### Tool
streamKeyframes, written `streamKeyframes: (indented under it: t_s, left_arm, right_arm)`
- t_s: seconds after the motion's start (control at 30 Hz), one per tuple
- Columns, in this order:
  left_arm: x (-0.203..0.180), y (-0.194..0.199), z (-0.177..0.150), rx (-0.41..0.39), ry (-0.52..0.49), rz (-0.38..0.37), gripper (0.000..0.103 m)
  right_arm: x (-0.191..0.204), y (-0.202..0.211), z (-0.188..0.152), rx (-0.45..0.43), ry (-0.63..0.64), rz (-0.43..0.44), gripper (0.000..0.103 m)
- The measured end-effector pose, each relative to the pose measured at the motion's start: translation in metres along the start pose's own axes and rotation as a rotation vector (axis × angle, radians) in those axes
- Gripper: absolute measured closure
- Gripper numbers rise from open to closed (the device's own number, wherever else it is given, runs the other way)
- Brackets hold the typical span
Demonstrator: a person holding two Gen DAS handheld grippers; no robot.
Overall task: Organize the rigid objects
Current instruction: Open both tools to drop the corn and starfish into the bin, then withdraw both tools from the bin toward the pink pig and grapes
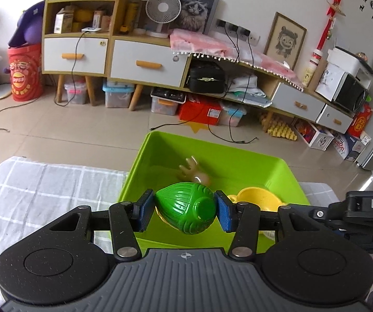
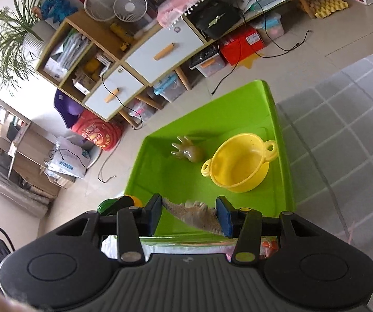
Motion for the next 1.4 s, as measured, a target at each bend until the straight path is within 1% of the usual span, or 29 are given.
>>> streamKeyframes:
  t_s: [0.27, 0.37, 0.4, 0.43, 0.5, 0.53, 0.7, 0.93, 1.1, 1.3, 1.4]
  left_arm:
    - [0.003, -0.004, -0.003, 0.006, -0.009, 0.005, 0.048]
    - [0.001, -0.004, -0.003, 0.003, -0.011, -0.003, 0.048]
    - [0.001, -0.003, -0.003, -0.004, -0.014, -0.002, 0.047]
    - [0.001, -0.001, -0.002, -0.015, -0.018, 0.001, 0.035]
    - [0.0, 0.003, -0.001, -0.032, -0.021, -0.008, 0.019]
    - [0.0, 0.006, -0.001, -0.042, -0.02, -0.013, 0.019]
    - [-0.005, 0.013, 0.0, -0.033, -0.029, -0.024, 0.018]
    - [-0.009, 0.022, -0.006, -0.019, -0.038, -0.009, 0.017]
    - [-0.009, 0.033, -0.012, -0.006, -0.024, -0.01, 0.016]
    - [-0.007, 0.05, -0.018, -0.005, 0.0, -0.016, 0.01]
    - [-0.006, 0.056, -0.023, 0.008, 0.002, -0.004, 0.008]
  right_arm:
    - [0.0, -0.003, 0.001, -0.002, 0.016, -0.024, 0.078]
    - [0.001, 0.001, 0.001, -0.008, 0.013, -0.02, 0.078]
    - [0.001, 0.003, 0.001, -0.011, 0.006, -0.017, 0.075]
    - [0.002, 0.005, 0.002, -0.013, -0.002, -0.012, 0.073]
    - [0.001, 0.009, 0.002, -0.018, -0.016, -0.01, 0.063]
    - [0.0, 0.011, 0.002, -0.021, -0.016, -0.014, 0.062]
    - [0.001, 0.02, -0.002, -0.021, -0.011, -0.027, 0.061]
    - [0.004, 0.035, -0.007, -0.026, -0.007, -0.032, 0.06]
    - [0.01, 0.049, -0.016, -0.025, 0.005, -0.035, 0.056]
    - [0.015, 0.066, -0.029, -0.025, 0.032, -0.042, 0.054]
    - [0.016, 0.074, -0.036, -0.023, 0.033, -0.038, 0.053]
Point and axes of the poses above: each gripper's, at about its wrist camera, not at the fingertips, and y roughly against the way its jaws point, x to its left, z to its top, the point moved 5 cm from there along -y, roughly the way its jaws point, and after that the axes turned 2 degrees about x, right-handed, at the moved point
